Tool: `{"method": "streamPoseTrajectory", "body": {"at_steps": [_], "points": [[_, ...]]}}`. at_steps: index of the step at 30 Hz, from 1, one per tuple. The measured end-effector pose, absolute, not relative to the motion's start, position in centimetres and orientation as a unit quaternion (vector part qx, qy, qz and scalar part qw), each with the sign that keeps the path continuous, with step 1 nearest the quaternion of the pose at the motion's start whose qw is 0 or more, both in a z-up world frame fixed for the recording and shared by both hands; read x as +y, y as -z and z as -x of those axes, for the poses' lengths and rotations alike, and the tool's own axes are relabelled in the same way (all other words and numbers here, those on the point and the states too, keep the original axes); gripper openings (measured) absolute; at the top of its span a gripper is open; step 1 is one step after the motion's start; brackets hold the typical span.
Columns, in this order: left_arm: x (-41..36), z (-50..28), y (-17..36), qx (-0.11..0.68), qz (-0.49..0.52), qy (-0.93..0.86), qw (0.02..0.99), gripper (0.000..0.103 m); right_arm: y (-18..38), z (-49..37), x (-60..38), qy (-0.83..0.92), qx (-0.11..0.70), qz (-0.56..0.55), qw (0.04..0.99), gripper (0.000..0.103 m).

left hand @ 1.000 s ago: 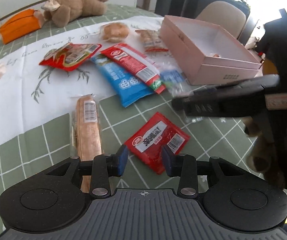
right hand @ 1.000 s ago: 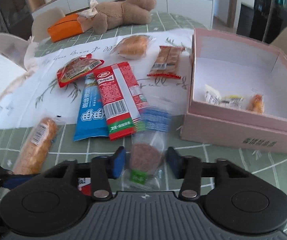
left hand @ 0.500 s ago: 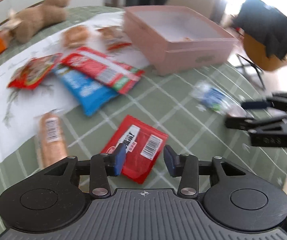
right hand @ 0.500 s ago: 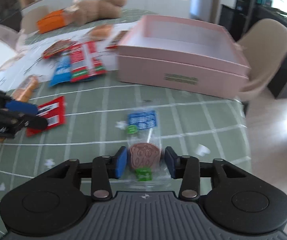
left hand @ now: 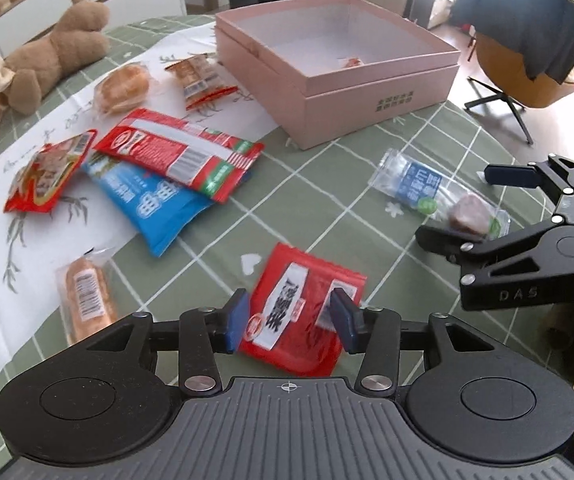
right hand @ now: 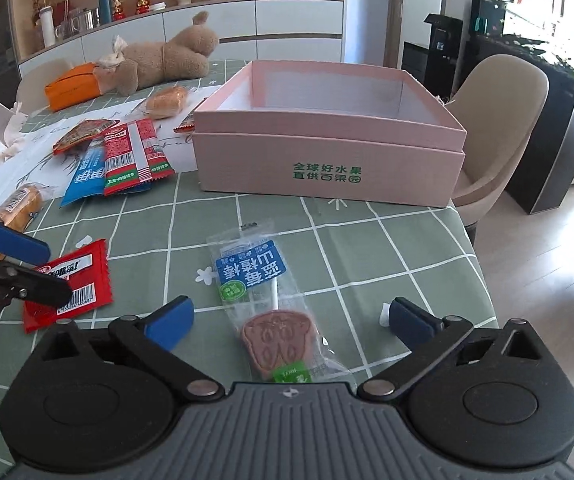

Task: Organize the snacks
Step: 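Move the left tool toward the red snack packet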

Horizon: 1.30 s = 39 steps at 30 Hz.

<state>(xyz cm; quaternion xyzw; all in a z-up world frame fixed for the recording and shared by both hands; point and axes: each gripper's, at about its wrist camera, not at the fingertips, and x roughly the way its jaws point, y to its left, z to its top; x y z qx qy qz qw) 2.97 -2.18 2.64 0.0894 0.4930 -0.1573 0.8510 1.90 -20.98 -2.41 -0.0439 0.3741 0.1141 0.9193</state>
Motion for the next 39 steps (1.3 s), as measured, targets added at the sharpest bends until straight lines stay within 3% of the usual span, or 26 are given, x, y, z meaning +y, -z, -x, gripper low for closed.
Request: {"method": "streamPoseTrajectory", "body": {"at_steps": [17,21,39], "points": [[-4.3,-1.0,-2.3,0.468,-0.200,0.227,0.830,0.049,2.5,-1.9,-21.0,-0.115,0.374,0.043,0.919,0.103],[-4.5,-1.2,-2.2,0.472,-0.191,0.253,0.823,0.065,2.5,-1.9,-21.0,-0.115,0.374,0.043,0.919,0.103],[-2.5,-3.5,-1.9,0.503,-0.096,0.173,0.841,0.065,2.4,-2.1,-20.9,-0.118,0.376,0.044,0.918,0.103]]}}
